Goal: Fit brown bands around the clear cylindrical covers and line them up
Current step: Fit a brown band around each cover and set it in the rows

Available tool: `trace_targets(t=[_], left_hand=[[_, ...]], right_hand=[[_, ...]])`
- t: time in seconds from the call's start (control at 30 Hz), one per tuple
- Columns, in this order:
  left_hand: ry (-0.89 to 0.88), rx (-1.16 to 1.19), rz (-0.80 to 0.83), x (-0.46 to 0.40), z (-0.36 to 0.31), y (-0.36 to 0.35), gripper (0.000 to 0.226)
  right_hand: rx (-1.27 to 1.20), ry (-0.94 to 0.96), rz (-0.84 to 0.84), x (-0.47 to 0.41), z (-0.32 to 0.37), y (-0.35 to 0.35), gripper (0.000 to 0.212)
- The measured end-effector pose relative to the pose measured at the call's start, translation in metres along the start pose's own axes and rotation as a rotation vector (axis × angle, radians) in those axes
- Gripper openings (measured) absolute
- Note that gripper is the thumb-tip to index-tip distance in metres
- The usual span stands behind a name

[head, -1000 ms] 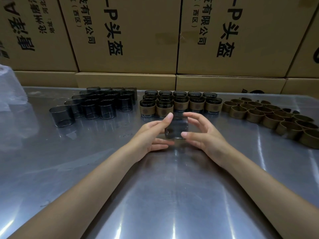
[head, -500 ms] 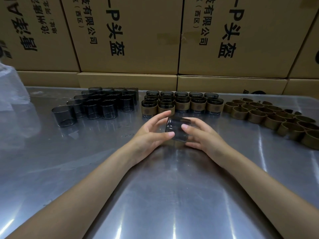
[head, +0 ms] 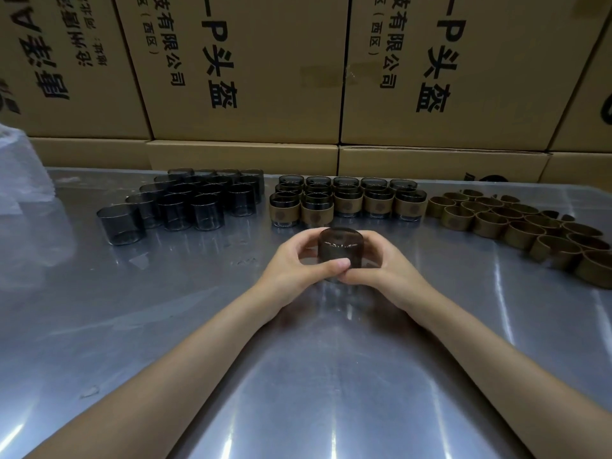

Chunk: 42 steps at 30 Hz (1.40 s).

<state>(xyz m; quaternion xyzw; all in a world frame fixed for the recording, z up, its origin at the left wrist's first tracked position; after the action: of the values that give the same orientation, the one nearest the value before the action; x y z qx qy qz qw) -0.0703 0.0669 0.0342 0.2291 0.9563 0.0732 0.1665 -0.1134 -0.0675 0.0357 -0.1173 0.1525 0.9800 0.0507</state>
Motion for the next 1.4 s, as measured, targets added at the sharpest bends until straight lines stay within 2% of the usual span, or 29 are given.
trace_targets(t=[0.13,0.27,0.33,0.47,0.57,0.77,0.93,1.1,1.23,1.4], left_hand=[[-0.007,-0.183,0.064,-0.001,-0.001,-0.008,0.048],[0.060,-0.155,0.065,0.000,0.002,-0.011,0.067],[0.090,-0.069,0.063,0.001,0.001,-0.012,0.069],[0.136,0.023,0.007,0.003,-0.001,-0.006,0.060],[0.144,0.035,-0.005,0.003,-0.002,-0.006,0.053],[0.153,0.052,-0.017,0.005,-0.001,-0.005,0.046],[0.153,0.089,-0.024,0.003,0.003,-0.004,0.064],[0.157,0.098,-0.019,-0.002,0.009,-0.004,0.048],[0.147,0.110,-0.038,-0.004,0.010,-0.002,0.047],[0.150,0.155,-0.073,-0.006,0.009,0.000,0.050]], right_hand=[[0.267,0.011,-0.105,0.003,-0.003,-0.001,0.053],[0.288,-0.033,-0.076,0.002,-0.006,-0.004,0.065],[0.230,-0.055,-0.111,0.002,-0.006,0.000,0.071],[0.105,-0.054,-0.463,0.001,-0.017,0.044,0.027],[0.230,-0.169,-0.610,-0.004,-0.036,0.074,0.027],[0.628,-0.315,-0.620,-0.038,-0.049,0.111,0.038],[0.914,-0.463,-0.555,-0.061,-0.063,0.141,0.043],[1.056,-0.488,-0.492,-0.074,-0.072,0.160,0.043],[1.102,-0.452,-0.517,-0.079,-0.069,0.160,0.040],[1.032,-0.222,-0.726,-0.059,-0.044,0.152,0.045]])
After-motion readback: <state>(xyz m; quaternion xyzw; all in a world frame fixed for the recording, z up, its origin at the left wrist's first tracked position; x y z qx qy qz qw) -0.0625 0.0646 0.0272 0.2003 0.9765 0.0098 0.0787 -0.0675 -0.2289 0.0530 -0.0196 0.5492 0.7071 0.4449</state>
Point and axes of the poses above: each hand's wrist, its own x-axis away from the middle knuckle, its own y-axis out of the back of the hand, z = x × y, the point moved 8 cm from there along -x, towards the middle knuckle
